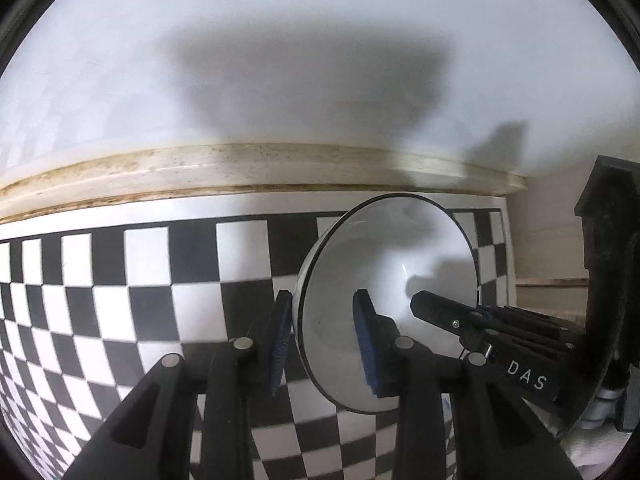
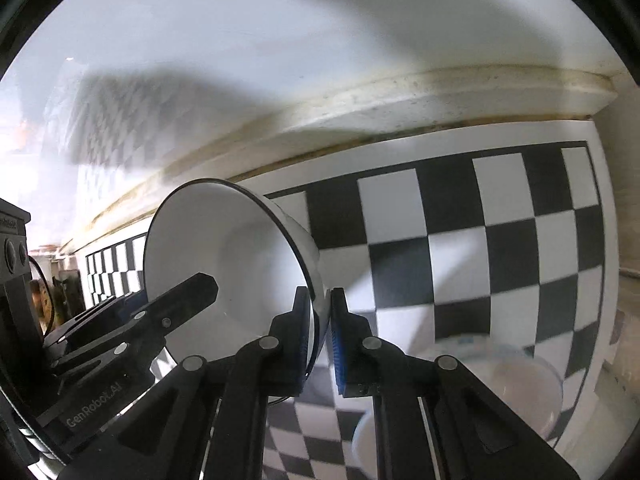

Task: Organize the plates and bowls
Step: 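Lift the white bowl with both tools and carry it toward another white bowl, then lower the held white bowl into the other white bowl with both tools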

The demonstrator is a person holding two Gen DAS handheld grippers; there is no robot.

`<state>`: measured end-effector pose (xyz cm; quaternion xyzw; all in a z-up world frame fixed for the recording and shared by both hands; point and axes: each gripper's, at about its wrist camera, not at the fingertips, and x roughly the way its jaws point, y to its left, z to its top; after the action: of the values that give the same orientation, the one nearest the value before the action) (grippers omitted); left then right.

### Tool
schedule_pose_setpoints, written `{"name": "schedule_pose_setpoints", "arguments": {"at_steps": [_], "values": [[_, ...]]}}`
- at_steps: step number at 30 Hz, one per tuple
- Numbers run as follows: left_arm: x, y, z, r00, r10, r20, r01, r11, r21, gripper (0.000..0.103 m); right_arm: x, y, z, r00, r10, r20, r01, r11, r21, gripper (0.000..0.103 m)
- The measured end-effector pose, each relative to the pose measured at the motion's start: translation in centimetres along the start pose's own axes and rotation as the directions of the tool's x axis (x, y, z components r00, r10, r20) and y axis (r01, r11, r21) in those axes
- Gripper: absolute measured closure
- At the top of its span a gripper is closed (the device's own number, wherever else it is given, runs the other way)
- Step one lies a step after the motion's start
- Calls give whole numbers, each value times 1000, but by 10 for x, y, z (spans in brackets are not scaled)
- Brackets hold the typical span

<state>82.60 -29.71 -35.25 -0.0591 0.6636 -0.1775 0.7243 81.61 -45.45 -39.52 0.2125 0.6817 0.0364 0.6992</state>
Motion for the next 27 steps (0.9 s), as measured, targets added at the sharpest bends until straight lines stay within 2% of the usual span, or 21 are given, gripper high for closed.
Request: {"name": "schedule_pose_setpoints", "arguments": {"at_steps": [6,13,22,27], "values": [[-45,-10,-27,999,-7,46,5,999,36,75,-35,18,-38,999,13,41,-12,1000,-22,92],[-88,-26,-74,998,-24,59,18,994,107,75,-66,36,-110,997,6,82,-5,1000,-7,92],[-106,-43,-149,998,-45,33,39,984,174,75,-109,16,-208,993,-30,118,27,999,23,92],[-98,-52,-192,999,-46,-12,47,978,205,75,-116,2,-266,993,-38,113,32,998,51,92]]}}
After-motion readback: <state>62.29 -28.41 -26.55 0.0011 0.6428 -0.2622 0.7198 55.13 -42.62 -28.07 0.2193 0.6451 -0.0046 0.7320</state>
